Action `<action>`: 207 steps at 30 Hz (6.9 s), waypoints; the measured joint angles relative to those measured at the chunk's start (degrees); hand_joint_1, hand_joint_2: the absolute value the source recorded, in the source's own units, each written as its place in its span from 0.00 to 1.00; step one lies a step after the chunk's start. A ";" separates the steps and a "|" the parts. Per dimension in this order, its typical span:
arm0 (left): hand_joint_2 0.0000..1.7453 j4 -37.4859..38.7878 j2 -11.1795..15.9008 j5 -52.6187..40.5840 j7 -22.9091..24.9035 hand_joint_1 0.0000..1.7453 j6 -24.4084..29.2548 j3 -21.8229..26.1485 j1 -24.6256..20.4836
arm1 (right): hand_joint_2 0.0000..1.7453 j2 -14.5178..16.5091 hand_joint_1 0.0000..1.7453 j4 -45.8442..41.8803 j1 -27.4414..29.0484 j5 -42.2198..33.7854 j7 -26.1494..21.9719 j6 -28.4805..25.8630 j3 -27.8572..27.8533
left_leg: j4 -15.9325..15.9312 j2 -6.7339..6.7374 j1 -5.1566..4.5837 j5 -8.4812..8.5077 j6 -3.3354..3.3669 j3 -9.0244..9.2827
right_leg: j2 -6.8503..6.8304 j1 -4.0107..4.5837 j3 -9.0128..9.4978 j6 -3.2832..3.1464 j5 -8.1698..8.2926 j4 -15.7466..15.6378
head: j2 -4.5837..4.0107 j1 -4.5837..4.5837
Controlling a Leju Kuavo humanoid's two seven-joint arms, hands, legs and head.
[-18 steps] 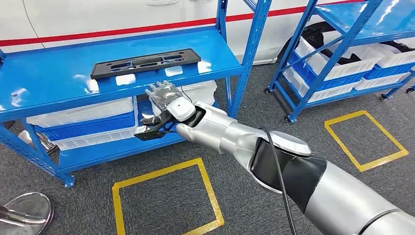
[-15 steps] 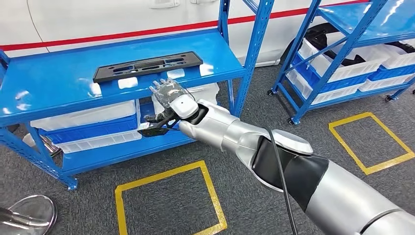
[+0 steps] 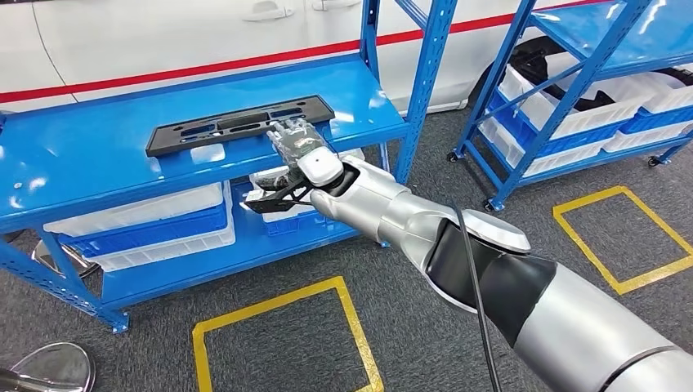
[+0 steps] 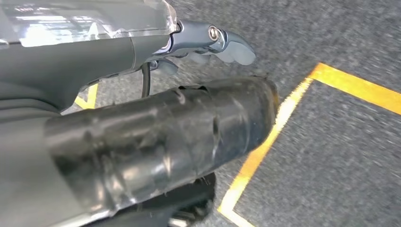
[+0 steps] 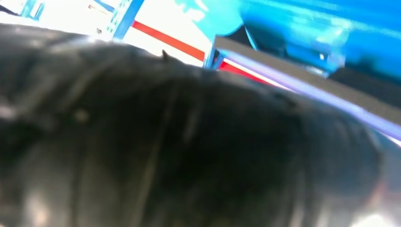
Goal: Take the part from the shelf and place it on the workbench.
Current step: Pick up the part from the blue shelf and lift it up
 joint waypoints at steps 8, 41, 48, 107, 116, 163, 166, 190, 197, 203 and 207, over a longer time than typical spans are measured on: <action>0.00 0.02 0.05 0.20 0.07 0.00 0.01 0.00 -0.19 | 0.00 0.01 0.00 0.22 -0.59 0.04 0.06 0.38 -0.04 | -1.82 -0.31 0.02 -2.05 3.02 1.59 | -0.01 -0.14 -5.33 1.83 -4.77 9.95 | 0.00 -0.02; 0.00 0.02 0.09 0.70 -0.02 0.00 0.15 -0.02 -0.39 | 0.00 0.02 0.00 1.45 -0.05 1.01 0.06 0.65 -0.52 | -3.54 -0.26 -0.26 -2.11 3.40 3.60 | 0.01 -0.42 -9.90 2.17 -5.01 16.05 | 0.00 0.09; 0.00 0.05 -0.02 0.73 0.04 0.00 0.19 -0.02 -0.44 | 0.00 0.02 0.00 1.86 -0.11 1.06 0.06 0.65 -0.52 | -3.76 -0.48 -0.04 -4.12 1.69 5.82 | 0.06 -0.20 -5.56 1.51 4.16 1.44 | 0.01 0.07; 0.00 0.35 -0.84 0.86 -0.87 0.00 -1.22 -0.97 -0.73 | 0.00 0.90 0.00 3.46 3.64 2.34 -2.29 -0.31 -1.27 | -3.62 -0.40 -0.09 -2.68 2.62 4.49 | 0.18 -0.72 -5.13 1.75 2.32 3.60 | 0.00 0.11; 0.00 0.35 -0.75 0.79 -0.68 0.00 -1.04 -1.49 -0.78 | 0.00 1.58 0.00 3.08 3.48 2.39 -2.94 0.87 -1.27 | 8.34 -0.25 -0.05 -9.01 0.72 -1.30 | 0.16 -0.39 -3.56 -0.68 2.63 0.25 | 0.00 0.06; 0.00 0.35 0.09 1.40 0.52 0.00 0.43 -2.61 -0.80 | 1.00 5.38 1.00 2.08 9.53 -1.78 -5.08 1.18 1.36 | -4.31 -0.19 -0.46 -1.85 3.40 4.31 | 0.30 -0.34 -10.37 2.02 -5.01 15.63 | 0.00 0.09; 0.00 0.35 0.08 1.55 0.64 0.00 0.55 -2.68 -0.78 | 1.00 5.38 1.00 2.11 10.01 -1.72 -4.17 -0.03 1.63 | -3.84 -0.25 -0.37 -2.20 3.66 4.34 | 0.18 -1.09 -8.51 2.93 -1.49 11.80 | 0.00 0.09; 0.00 0.35 -0.04 1.40 1.14 0.00 0.82 -2.97 -0.80 | 1.00 5.19 1.00 2.11 10.05 -0.14 -3.06 -2.22 1.90 | -3.27 -0.49 -0.64 -2.77 2.37 4.24 | 0.37 -0.95 -3.14 2.30 1.65 0.98 | 0.00 0.07; 0.00 0.35 -0.04 1.40 1.14 0.00 0.82 -2.97 -0.80 | 1.00 5.19 1.00 2.11 10.04 -0.14 -3.06 -2.22 1.90 | -3.27 -0.49 -0.64 -2.77 2.37 4.24 | 0.37 -0.96 -3.14 2.29 1.65 0.98 | 0.00 0.07; 0.50 0.35 -0.04 1.80 -0.30 0.00 0.40 -2.98 -0.76 | 1.00 4.41 1.00 -1.23 8.91 1.78 -1.33 -4.02 1.95 | -3.24 -0.50 -0.66 -2.70 2.29 4.12 | 0.37 -0.96 -3.26 2.21 1.74 0.99 | 0.00 0.07; 1.00 0.35 -0.03 2.35 -3.70 0.00 0.08 -2.99 -0.44 | 1.00 0.71 1.00 -14.47 3.26 6.50 2.57 -1.32 1.50 | -3.21 -0.45 -0.68 -2.57 2.20 3.76 | 0.48 -0.94 -3.68 2.11 1.89 1.03 | 0.00 0.08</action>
